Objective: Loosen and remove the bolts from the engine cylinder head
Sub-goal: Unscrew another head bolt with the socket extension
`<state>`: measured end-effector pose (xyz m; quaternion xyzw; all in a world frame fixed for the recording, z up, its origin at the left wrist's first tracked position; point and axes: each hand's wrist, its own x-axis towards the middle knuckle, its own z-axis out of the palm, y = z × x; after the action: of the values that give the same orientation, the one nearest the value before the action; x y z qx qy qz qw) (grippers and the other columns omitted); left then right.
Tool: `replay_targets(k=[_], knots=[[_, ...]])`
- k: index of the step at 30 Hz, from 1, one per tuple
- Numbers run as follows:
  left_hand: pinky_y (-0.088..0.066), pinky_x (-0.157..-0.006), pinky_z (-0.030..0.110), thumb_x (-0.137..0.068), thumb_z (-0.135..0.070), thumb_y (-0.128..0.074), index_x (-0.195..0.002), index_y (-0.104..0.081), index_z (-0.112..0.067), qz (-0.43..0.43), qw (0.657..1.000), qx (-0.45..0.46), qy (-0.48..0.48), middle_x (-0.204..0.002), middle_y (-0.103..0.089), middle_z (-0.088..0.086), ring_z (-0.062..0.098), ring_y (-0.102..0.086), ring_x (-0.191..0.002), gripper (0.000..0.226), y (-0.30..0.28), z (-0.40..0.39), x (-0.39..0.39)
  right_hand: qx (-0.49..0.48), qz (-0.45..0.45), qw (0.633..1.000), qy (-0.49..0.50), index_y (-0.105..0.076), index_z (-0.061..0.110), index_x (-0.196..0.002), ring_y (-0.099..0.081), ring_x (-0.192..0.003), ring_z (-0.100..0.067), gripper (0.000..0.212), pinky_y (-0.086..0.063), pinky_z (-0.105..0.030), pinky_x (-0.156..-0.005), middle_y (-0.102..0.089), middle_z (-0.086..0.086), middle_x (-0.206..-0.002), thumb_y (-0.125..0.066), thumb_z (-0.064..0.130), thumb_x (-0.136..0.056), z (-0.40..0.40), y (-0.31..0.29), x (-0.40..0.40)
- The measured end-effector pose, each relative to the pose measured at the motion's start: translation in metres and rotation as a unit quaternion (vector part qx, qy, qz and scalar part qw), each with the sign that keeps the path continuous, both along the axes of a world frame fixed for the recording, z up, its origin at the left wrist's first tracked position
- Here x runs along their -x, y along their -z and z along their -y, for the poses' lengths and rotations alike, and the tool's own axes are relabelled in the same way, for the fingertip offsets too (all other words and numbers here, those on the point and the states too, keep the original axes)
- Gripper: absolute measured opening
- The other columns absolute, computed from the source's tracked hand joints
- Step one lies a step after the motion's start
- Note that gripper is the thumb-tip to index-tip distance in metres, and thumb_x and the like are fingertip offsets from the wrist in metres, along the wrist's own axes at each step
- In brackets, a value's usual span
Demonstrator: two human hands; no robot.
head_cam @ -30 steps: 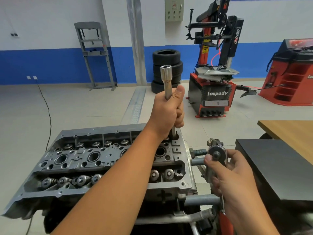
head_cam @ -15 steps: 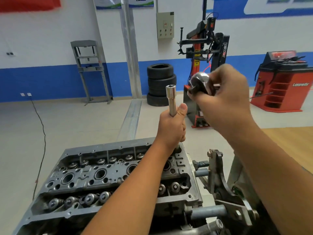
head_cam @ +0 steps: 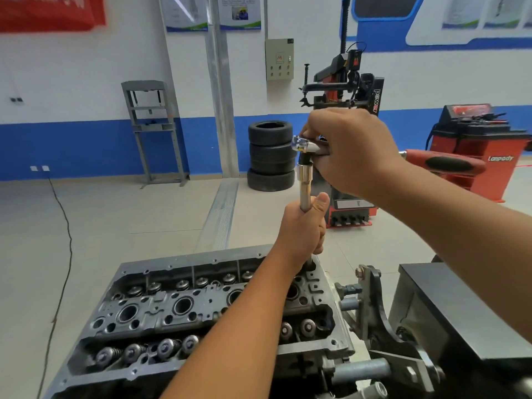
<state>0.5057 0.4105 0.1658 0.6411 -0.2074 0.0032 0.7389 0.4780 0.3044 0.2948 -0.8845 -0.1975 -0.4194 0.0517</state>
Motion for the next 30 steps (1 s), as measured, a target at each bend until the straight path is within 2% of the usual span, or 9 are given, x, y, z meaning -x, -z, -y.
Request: replay_targets(k=[6, 11, 15, 17, 19, 24, 27, 28, 30], knots=[[-0.023, -0.042, 0.021, -0.111, -0.033, -0.050, -0.058, -0.041, -0.026, 0.004, 1.000, -0.005, 0.001, -0.051, -0.032, -0.001, 0.012, -0.025, -0.039, 0.055, 0.000, 0.004, -0.002, 0.097, -0.019, 0.994, 0.034, -0.066, 0.014, -0.101, -0.062, -0.080, -0.038, 0.030, -0.054, -0.041, -0.067, -0.068, -0.008, -0.089, -0.061, -0.005, -0.079, -0.001, -0.021, 0.006], [-0.026, -0.041, 0.022, -0.111, -0.030, -0.051, -0.055, -0.041, -0.024, 0.021, 0.999, -0.012, -0.039, -0.049, -0.033, -0.001, 0.014, -0.028, -0.038, 0.057, 0.001, 0.007, -0.003, 0.137, -0.014, 0.988, 0.077, -0.062, 0.012, -0.100, -0.056, -0.069, -0.035, 0.028, -0.037, -0.032, -0.056, -0.060, -0.010, -0.084, -0.060, -0.007, -0.080, -0.008, -0.025, 0.013], [-0.029, -0.049, 0.034, -0.110, -0.030, -0.053, -0.051, -0.039, -0.026, 0.038, 0.992, -0.026, -0.116, -0.049, -0.035, -0.001, 0.017, -0.031, -0.045, 0.060, 0.003, 0.014, -0.004, 0.121, -0.025, 0.984, 0.127, -0.045, 0.010, -0.080, -0.037, -0.054, -0.025, 0.026, -0.023, -0.029, -0.049, -0.043, -0.008, -0.072, -0.058, -0.012, -0.079, -0.016, -0.022, 0.021], [-0.029, -0.050, 0.035, -0.109, -0.030, -0.053, -0.051, -0.038, -0.026, 0.038, 0.989, -0.029, -0.137, -0.050, -0.035, -0.001, 0.017, -0.030, -0.045, 0.060, 0.005, 0.016, -0.005, 0.127, -0.025, 0.983, 0.127, -0.030, 0.013, -0.070, -0.035, -0.053, -0.025, 0.038, -0.021, -0.030, -0.048, -0.038, -0.009, -0.070, -0.056, -0.013, -0.079, -0.021, -0.020, 0.025], [-0.028, -0.049, 0.036, -0.109, -0.030, -0.054, -0.050, -0.038, -0.028, 0.030, 0.988, -0.029, -0.148, -0.051, -0.034, -0.002, 0.017, -0.029, -0.046, 0.061, 0.005, 0.016, -0.006, 0.140, -0.029, 0.982, 0.127, -0.028, 0.013, -0.069, -0.036, -0.053, -0.026, 0.041, -0.021, -0.030, -0.047, -0.038, -0.009, -0.070, -0.057, -0.013, -0.081, -0.025, -0.021, 0.026], [-0.032, -0.047, 0.027, -0.110, -0.032, -0.051, -0.060, -0.035, -0.025, 0.042, 0.979, -0.053, -0.192, -0.044, -0.036, -0.013, 0.006, -0.033, -0.043, 0.053, 0.005, 0.020, -0.003, 0.164, -0.058, 0.975, 0.140, -0.030, 0.014, -0.068, -0.040, -0.052, -0.023, 0.045, -0.025, -0.030, -0.045, -0.039, -0.008, -0.070, -0.065, -0.010, -0.085, -0.032, -0.033, 0.025], [-0.034, -0.054, 0.031, -0.107, -0.032, -0.050, -0.064, -0.037, -0.026, 0.048, 0.959, -0.096, -0.263, -0.051, -0.042, -0.011, 0.012, -0.039, -0.051, 0.046, 0.003, 0.024, 0.004, 0.183, -0.063, 0.969, 0.155, -0.030, 0.013, -0.068, -0.040, -0.050, -0.024, 0.047, -0.025, -0.030, -0.042, -0.040, -0.007, -0.069, -0.068, -0.009, -0.083, -0.040, -0.034, 0.025], [-0.034, -0.053, 0.030, -0.104, -0.026, -0.052, -0.066, -0.037, -0.027, 0.064, 0.949, -0.107, -0.290, -0.055, -0.043, -0.010, 0.011, -0.041, -0.052, 0.041, -0.001, 0.025, 0.005, 0.195, -0.065, 0.965, 0.164, -0.031, 0.012, -0.068, -0.039, -0.050, -0.023, 0.046, -0.024, -0.030, -0.042, -0.040, -0.007, -0.069, -0.068, -0.010, -0.081, -0.043, -0.033, 0.026], [-0.034, -0.046, 0.018, -0.095, -0.009, -0.054, -0.068, -0.039, -0.029, 0.098, 0.942, -0.098, -0.305, -0.060, -0.044, -0.010, 0.009, -0.047, -0.054, 0.036, -0.014, 0.023, 0.004, 0.215, -0.068, 0.959, 0.173, -0.033, 0.011, -0.068, -0.037, -0.050, -0.022, 0.044, -0.022, -0.029, -0.041, -0.040, -0.005, -0.068, -0.070, -0.012, -0.078, -0.049, -0.028, 0.026]])
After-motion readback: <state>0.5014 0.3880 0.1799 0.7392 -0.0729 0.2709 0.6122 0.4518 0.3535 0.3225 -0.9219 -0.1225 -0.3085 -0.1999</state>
